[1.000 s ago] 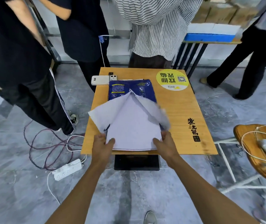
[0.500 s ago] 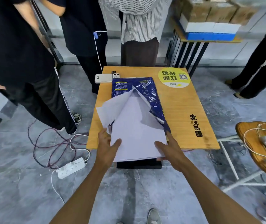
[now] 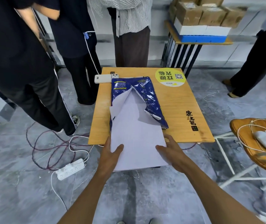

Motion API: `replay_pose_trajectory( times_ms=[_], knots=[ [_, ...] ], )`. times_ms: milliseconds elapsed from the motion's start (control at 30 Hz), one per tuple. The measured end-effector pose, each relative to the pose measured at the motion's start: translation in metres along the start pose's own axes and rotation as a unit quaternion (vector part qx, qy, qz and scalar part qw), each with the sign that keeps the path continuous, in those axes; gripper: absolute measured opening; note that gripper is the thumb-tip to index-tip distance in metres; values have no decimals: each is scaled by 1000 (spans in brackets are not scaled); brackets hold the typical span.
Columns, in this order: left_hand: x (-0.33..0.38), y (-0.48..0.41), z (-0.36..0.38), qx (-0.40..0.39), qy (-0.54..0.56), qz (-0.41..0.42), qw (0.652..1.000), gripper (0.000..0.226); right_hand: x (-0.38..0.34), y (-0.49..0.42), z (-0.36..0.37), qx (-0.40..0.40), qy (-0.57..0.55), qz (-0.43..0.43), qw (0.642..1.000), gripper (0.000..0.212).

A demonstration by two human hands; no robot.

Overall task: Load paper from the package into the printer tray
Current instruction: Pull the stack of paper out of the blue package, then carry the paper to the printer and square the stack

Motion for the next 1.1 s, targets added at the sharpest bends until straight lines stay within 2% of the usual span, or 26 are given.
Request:
replay_pose_trajectory(
  times_ms=[200,367,567,800,967,1100],
  knots=[
    [6,45,-5,16,-40,-2,999,49,-4,50,1,-21,60,-55,997,63],
    [37,89,-5,33,-45,9,998,47,-26,99,-5,-22,77,-69,994,62],
    [119,127,-1,35,-63,101,992,39,-84,145,-21,-29,68,-130,989,61],
    [225,136,-14,63,-67,179,980,36,-195,178,-26,-45,67,-214,974,54],
    [259,152,-62,101,-74,207,970,31,-235,191,19,-86,86,-255,959,51],
    [262,175,-142,171,-99,208,958,33,-247,191,98,-138,95,-268,949,52]
  ],
)
Point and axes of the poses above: each hand's wrist, its own y-axis away from the middle knuckle, its own z-axis out of the palm, x = y × z, the point moved 1 cm from there along -y, towards the middle knuckle, and after that the axes turned 1 degree about -y, right-handed, at the moved point
